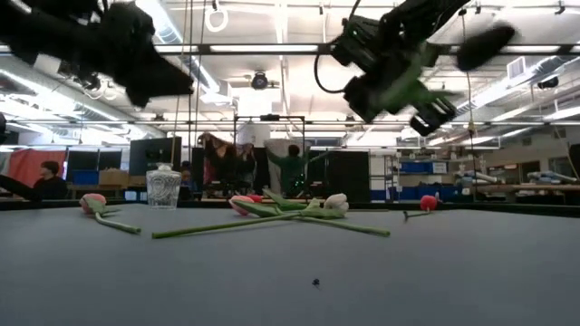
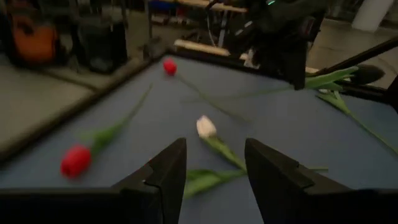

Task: Sort flowers into vase by color
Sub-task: Put the top black tulip into the transparent vase

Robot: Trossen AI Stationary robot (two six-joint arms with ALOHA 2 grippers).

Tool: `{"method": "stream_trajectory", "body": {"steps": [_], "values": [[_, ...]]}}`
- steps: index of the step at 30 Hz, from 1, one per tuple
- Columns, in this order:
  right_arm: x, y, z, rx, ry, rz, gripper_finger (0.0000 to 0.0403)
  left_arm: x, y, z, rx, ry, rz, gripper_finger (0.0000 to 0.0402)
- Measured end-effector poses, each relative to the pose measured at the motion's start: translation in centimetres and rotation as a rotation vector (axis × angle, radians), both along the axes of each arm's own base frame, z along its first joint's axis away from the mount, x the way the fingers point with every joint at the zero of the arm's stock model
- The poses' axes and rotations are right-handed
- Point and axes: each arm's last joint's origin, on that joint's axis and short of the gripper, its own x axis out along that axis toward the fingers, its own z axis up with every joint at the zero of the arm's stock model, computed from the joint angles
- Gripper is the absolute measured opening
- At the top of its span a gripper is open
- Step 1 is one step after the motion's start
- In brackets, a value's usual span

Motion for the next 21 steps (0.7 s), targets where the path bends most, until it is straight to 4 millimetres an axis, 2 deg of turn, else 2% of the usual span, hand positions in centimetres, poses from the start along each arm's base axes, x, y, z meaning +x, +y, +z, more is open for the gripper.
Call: {"method": "stream_trajectory", "body": {"steps": [5,8,17,21], "values": [[2.0,-0.9,1.6,0.132,-0.121,-0.15,0.0013,0.7,0.1,3.6,0.161,0.028,-0.009,0.0169],[2.7,-1.5,2.6,0.18,-0.176,-0.225,0.0013,2.0,0.1,5.3,0.236,0.049,-0.023,0.0169],[2.9,-2.9,3.2,0.219,-0.201,-0.33,0.0013,7.0,0.4,7.0,0.298,0.143,-0.063,0.0169],[3.0,-3.1,3.4,0.205,-0.226,-0.354,0.0013,9.1,0.8,6.7,0.301,0.189,-0.109,0.0169]]}}
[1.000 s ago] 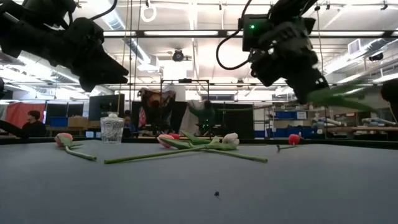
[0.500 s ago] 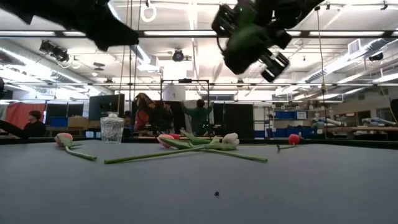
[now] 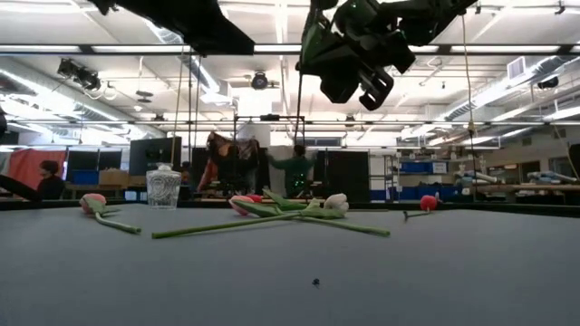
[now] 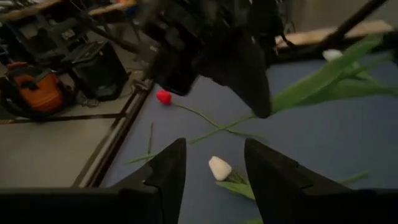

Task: Sort flowers into vase by color
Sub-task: Put the top black tulip into the transparent vase

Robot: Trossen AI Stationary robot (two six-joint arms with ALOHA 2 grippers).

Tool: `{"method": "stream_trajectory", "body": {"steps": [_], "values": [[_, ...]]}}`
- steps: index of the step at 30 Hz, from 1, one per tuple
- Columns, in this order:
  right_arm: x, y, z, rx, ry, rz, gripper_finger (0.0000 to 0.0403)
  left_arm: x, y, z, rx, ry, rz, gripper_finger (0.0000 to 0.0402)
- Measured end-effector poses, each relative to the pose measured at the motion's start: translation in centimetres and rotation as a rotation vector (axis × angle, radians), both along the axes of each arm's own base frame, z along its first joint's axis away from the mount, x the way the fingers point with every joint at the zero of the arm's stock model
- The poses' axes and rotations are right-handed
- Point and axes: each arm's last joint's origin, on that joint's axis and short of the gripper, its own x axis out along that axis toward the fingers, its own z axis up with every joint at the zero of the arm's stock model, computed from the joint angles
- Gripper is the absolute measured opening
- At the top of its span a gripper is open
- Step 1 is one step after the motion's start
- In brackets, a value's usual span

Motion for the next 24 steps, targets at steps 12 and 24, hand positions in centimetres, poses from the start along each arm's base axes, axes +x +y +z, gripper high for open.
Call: {"method": "stream_trajectory", "body": {"steps": [12,24], "values": [[0.6,1.7,0.8,0.04,-0.09,0.131,0.0013,4.4,-2.2,-1.2,0.385,0.168,-0.289,0.0169],[0.9,2.5,1.0,0.033,-0.111,0.158,0.0014,6.5,-2.3,-1.9,0.384,0.157,-0.293,0.0132]]}}
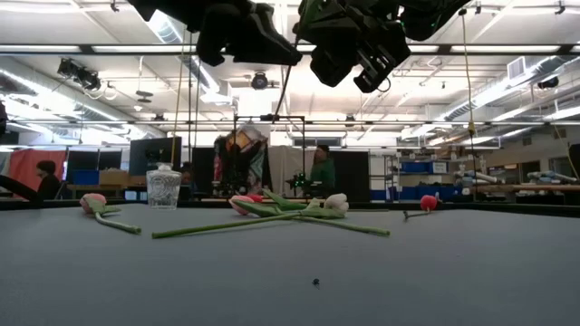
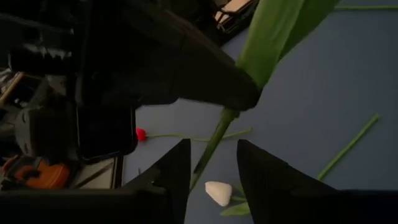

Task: Sort flowers into vase by color
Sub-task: Put the top black tulip into the transparent vase

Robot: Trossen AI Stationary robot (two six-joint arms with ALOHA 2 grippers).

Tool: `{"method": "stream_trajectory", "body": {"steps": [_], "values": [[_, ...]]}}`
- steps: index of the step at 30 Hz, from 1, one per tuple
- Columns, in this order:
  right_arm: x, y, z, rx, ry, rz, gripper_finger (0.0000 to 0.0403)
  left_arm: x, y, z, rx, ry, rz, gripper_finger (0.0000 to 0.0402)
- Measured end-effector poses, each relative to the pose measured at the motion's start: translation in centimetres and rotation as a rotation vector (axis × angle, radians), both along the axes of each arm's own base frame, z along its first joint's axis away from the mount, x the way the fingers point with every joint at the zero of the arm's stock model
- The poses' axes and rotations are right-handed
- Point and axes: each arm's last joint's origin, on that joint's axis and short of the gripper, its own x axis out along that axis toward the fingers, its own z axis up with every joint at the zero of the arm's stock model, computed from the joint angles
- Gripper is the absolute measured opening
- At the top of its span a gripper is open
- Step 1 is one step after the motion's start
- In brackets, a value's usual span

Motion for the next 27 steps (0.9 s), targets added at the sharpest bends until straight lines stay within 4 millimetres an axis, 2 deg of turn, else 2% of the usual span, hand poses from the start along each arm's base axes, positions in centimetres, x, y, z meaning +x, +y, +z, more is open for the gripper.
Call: {"method": "stream_trajectory", "body": {"steps": [4,10,14,20,24,27], "values": [[0.0,-0.1,0.0,-0.037,-0.022,-0.011,0.0014,0.0,-0.2,0.0,0.033,0.005,-0.028,0.0096],[0.1,-0.5,-0.1,-0.233,-0.124,-0.05,0.004,-0.1,0.1,-0.1,0.015,0.016,-0.007,0.0014],[0.2,-0.6,-0.1,-0.389,-0.214,-0.048,0.0082,-0.4,0.2,-0.1,-0.005,0.031,0.004,0.001],[-0.1,-0.5,0.3,-0.422,-0.307,0.048,0.0153,-1.4,0.1,0.0,-0.01,0.098,-0.053,0.0004],[-1.0,-1.5,1.6,-0.509,-0.381,0.026,0.019,-2.6,0.3,0.0,-0.078,0.146,-0.094,0.0003],[-1.9,-2.6,2.7,-0.603,-0.414,-0.05,0.0207,-3.9,1.0,-0.4,-0.145,0.142,-0.051,0.0003]]}}
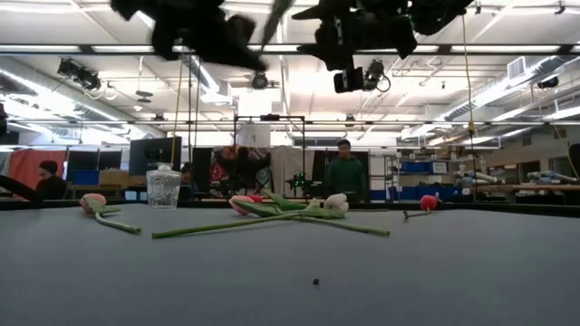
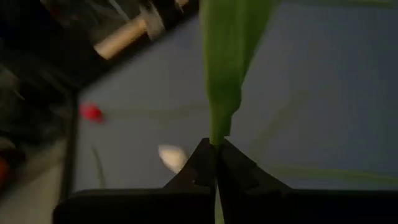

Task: Sort flowers into vase by color
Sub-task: Put the top black tulip into the transparent vase

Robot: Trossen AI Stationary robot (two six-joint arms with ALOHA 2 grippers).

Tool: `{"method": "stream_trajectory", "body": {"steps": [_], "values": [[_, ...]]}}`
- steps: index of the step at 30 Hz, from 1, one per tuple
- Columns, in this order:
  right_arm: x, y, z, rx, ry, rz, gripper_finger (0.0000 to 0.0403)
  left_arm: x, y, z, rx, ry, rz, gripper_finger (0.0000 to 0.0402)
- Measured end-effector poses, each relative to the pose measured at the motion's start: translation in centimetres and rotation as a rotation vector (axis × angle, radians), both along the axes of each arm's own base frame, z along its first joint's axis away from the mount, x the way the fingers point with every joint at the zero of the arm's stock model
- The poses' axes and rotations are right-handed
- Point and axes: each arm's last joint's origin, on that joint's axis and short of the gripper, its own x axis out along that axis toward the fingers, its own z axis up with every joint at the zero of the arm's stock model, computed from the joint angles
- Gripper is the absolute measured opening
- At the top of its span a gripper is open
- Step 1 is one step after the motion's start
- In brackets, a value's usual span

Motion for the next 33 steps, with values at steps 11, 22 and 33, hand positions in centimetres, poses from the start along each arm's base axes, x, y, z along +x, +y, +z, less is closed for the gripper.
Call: {"method": "stream_trajectory", "body": {"steps": [11,22,33], "values": [[-3.4,-1.0,4.2,-0.283,-0.15,-0.209,0.0213,-8.1,7.0,-0.1,-0.366,-0.385,0.608,0.0003],[-2.3,-0.2,2.5,-0.326,-0.086,-0.168,0.0213,-14.0,12.6,0.7,-0.377,-0.581,1.029,0.0002],[-2.1,0.1,2.2,-0.364,-0.06,-0.181,0.0213,-17.1,13.5,2.1,-0.291,-0.719,1.111,0.0007]]}}
